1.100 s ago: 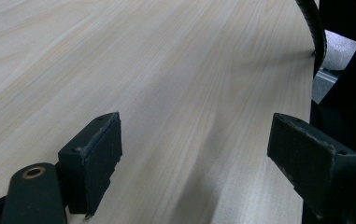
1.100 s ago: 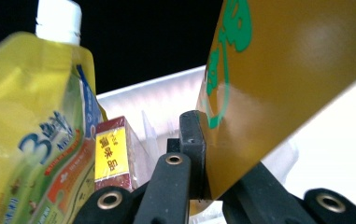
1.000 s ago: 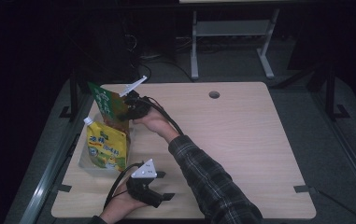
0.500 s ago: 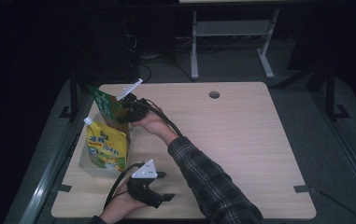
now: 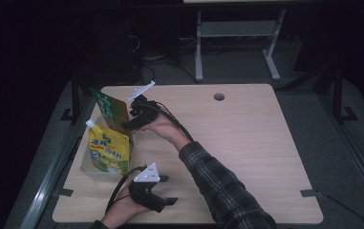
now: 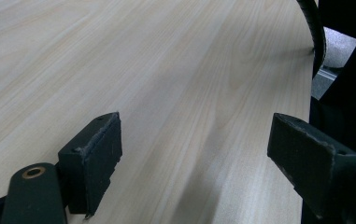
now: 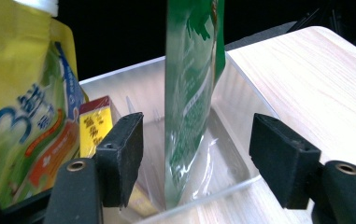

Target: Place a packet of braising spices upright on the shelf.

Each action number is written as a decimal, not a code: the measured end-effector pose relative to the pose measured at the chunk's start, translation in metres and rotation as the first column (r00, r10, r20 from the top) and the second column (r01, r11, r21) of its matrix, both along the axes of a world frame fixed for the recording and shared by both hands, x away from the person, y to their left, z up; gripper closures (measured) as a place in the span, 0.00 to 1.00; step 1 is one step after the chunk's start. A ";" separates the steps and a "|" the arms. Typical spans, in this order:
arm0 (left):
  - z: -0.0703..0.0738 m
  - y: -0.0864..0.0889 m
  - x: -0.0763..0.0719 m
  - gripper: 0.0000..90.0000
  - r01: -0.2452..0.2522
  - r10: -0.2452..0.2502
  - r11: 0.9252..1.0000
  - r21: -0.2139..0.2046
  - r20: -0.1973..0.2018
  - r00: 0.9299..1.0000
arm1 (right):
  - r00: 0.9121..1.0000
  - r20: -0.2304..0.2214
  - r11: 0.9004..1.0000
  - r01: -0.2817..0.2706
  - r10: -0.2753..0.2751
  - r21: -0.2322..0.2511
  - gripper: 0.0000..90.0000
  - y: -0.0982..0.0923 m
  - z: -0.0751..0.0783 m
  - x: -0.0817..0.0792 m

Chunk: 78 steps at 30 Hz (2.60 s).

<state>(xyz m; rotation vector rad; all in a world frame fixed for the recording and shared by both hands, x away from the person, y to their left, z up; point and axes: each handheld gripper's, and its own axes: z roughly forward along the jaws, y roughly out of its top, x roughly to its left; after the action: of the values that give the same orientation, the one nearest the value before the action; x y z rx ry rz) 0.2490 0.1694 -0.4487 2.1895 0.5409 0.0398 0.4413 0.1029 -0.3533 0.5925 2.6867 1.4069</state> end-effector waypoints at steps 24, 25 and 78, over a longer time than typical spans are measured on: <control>-0.002 0.002 0.000 0.19 -0.011 0.011 1.000 -0.001 -0.002 1.000 | 0.998 0.012 0.998 0.056 -0.057 0.029 0.37 -0.111 -0.002 -0.034; -0.002 0.002 -0.001 0.19 -0.010 0.010 1.000 -0.005 -0.004 1.000 | 0.998 0.009 0.998 0.060 -0.060 0.021 0.36 -0.117 -0.004 -0.037; -0.002 0.005 0.003 0.20 -0.022 0.022 0.999 0.038 0.006 1.000 | 0.949 -0.018 0.944 0.310 -0.314 -0.116 0.32 -0.316 -0.091 -0.178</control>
<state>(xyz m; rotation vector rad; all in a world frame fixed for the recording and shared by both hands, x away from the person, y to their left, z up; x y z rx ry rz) 0.2523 0.1741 -0.4504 2.2200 0.5651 0.0690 0.2638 -0.2128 -0.4443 0.9895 2.5307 1.1655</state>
